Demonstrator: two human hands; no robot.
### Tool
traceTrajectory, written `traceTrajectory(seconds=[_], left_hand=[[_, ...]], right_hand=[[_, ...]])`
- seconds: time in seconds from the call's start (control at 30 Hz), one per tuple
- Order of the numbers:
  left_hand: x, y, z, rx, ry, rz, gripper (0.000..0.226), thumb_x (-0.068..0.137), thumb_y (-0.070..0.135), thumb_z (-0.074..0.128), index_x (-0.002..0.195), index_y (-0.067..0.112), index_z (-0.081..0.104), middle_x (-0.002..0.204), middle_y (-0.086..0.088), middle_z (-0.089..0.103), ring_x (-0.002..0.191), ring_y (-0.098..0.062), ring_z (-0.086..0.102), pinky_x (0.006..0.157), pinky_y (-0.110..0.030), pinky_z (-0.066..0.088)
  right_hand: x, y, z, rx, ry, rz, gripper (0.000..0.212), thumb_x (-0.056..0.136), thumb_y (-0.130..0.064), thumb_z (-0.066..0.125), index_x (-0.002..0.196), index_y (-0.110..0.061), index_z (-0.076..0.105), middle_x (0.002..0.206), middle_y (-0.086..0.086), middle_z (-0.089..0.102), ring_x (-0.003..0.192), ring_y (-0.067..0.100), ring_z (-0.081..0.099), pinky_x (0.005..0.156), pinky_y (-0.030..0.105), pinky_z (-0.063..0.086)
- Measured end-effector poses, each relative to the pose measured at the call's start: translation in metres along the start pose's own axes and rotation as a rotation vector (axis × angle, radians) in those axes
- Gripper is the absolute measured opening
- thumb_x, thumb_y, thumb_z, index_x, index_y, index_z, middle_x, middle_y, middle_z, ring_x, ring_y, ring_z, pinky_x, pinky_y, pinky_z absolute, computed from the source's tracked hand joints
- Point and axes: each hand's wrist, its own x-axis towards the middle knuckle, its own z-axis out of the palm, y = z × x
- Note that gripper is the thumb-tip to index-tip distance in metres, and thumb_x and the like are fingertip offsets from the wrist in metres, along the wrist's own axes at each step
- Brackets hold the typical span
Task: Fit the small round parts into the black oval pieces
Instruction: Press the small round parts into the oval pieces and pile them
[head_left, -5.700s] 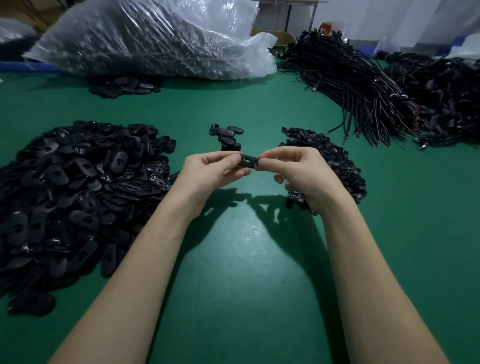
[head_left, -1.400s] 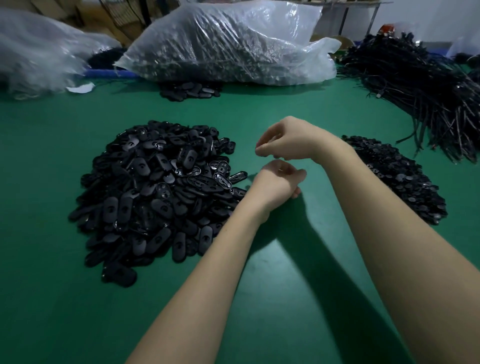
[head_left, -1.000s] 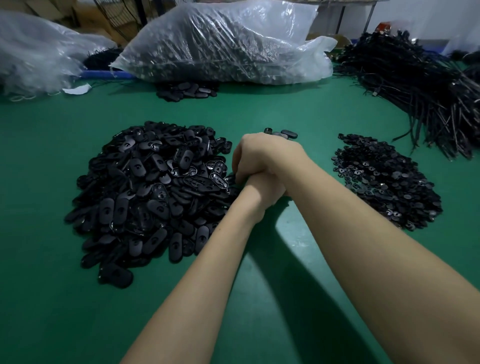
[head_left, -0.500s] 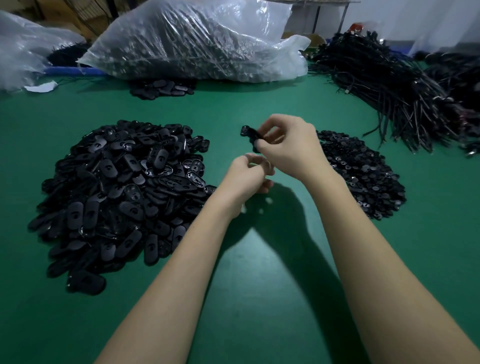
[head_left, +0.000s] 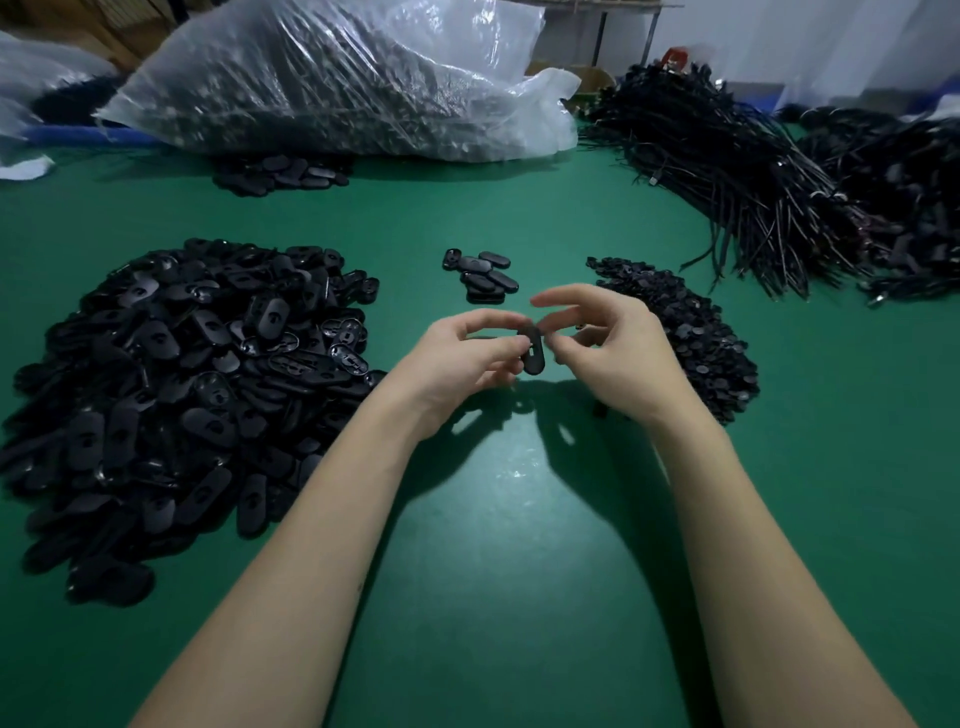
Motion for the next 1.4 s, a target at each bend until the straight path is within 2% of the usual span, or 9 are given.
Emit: traceTrajectory(seconds=[0.13, 0.27, 0.33, 0.57, 0.77, 0.87, 1.13, 1.27, 1.4], left_hand=[[0.000, 0.000, -0.001, -0.060, 0.047, -0.002, 0.017, 0.093, -0.002, 0.066, 0.099, 0.013, 0.073, 0.088, -0.014, 0.074, 0.074, -0.015, 0.071, 0.071, -0.019, 0.056], [0.002, 0.001, 0.000, -0.146, 0.107, -0.009, 0.013, 0.094, -0.005, 0.063, 0.100, 0.006, 0.068, 0.089, -0.017, 0.075, 0.075, -0.020, 0.074, 0.072, -0.023, 0.061], [0.001, 0.001, 0.000, -0.141, 0.132, -0.003, 0.012, 0.093, -0.004, 0.064, 0.099, 0.006, 0.064, 0.088, -0.016, 0.076, 0.076, -0.022, 0.075, 0.072, -0.024, 0.061], [0.000, 0.001, -0.003, -0.089, 0.130, 0.044, 0.019, 0.092, -0.002, 0.067, 0.106, 0.011, 0.071, 0.095, -0.016, 0.077, 0.080, -0.021, 0.075, 0.074, -0.024, 0.061], [0.002, 0.000, -0.004, -0.105, 0.143, 0.055, 0.016, 0.091, 0.001, 0.070, 0.104, 0.008, 0.071, 0.098, -0.017, 0.077, 0.080, -0.021, 0.074, 0.075, -0.024, 0.060], [0.003, -0.001, -0.006, -0.098, 0.151, 0.067, 0.015, 0.090, 0.000, 0.070, 0.102, 0.009, 0.071, 0.092, -0.013, 0.077, 0.079, -0.019, 0.074, 0.073, -0.021, 0.058], [0.003, -0.002, -0.006, -0.097, 0.129, 0.080, 0.017, 0.088, -0.002, 0.071, 0.100, 0.010, 0.070, 0.081, -0.005, 0.078, 0.078, -0.016, 0.074, 0.074, -0.020, 0.058], [0.004, -0.003, -0.005, -0.085, 0.128, 0.086, 0.017, 0.088, 0.000, 0.072, 0.102, 0.010, 0.070, 0.081, -0.005, 0.078, 0.078, -0.016, 0.074, 0.074, -0.020, 0.058], [0.004, -0.003, -0.004, -0.095, 0.114, 0.113, 0.018, 0.088, 0.001, 0.072, 0.103, 0.011, 0.070, 0.084, -0.006, 0.078, 0.079, -0.017, 0.074, 0.074, -0.020, 0.058]], right_hand=[[0.004, 0.010, -0.024, -0.325, 0.113, 0.161, 0.020, 0.092, -0.024, 0.064, 0.104, -0.037, 0.075, 0.095, -0.016, 0.075, 0.083, 0.010, 0.067, 0.080, 0.031, 0.055], [-0.001, 0.018, -0.037, -0.522, 0.092, 0.289, 0.013, 0.088, -0.044, 0.071, 0.099, -0.038, 0.075, 0.095, -0.016, 0.072, 0.097, 0.015, 0.064, 0.078, 0.030, 0.049], [-0.003, 0.019, -0.035, -0.549, 0.042, 0.333, 0.019, 0.085, -0.049, 0.075, 0.100, -0.038, 0.076, 0.097, -0.014, 0.070, 0.098, 0.016, 0.062, 0.077, 0.030, 0.047], [-0.003, 0.022, -0.030, -0.541, 0.042, 0.352, 0.006, 0.089, -0.035, 0.073, 0.092, -0.037, 0.078, 0.088, -0.013, 0.065, 0.090, 0.017, 0.060, 0.071, 0.028, 0.041], [-0.002, 0.020, -0.038, -0.548, -0.004, 0.366, 0.003, 0.087, -0.041, 0.075, 0.085, -0.039, 0.074, 0.084, -0.017, 0.064, 0.094, 0.017, 0.063, 0.074, 0.030, 0.045], [-0.002, 0.018, -0.040, -0.552, -0.019, 0.382, 0.011, 0.086, -0.032, 0.075, 0.078, -0.039, 0.073, 0.089, -0.013, 0.070, 0.096, 0.019, 0.065, 0.077, 0.031, 0.050], [-0.004, 0.014, -0.041, -0.551, -0.009, 0.385, 0.010, 0.088, -0.033, 0.074, 0.080, -0.038, 0.072, 0.093, -0.010, 0.071, 0.098, 0.022, 0.065, 0.080, 0.034, 0.052], [-0.004, 0.015, -0.043, -0.451, 0.021, 0.369, 0.008, 0.088, -0.035, 0.075, 0.081, -0.035, 0.073, 0.084, -0.017, 0.065, 0.094, 0.017, 0.064, 0.082, 0.034, 0.052], [-0.003, 0.010, -0.043, 0.048, 0.027, 0.364, 0.006, 0.088, -0.034, 0.078, 0.085, -0.029, 0.076, 0.078, -0.013, 0.073, 0.065, -0.002, 0.060, 0.063, 0.022, 0.046]])
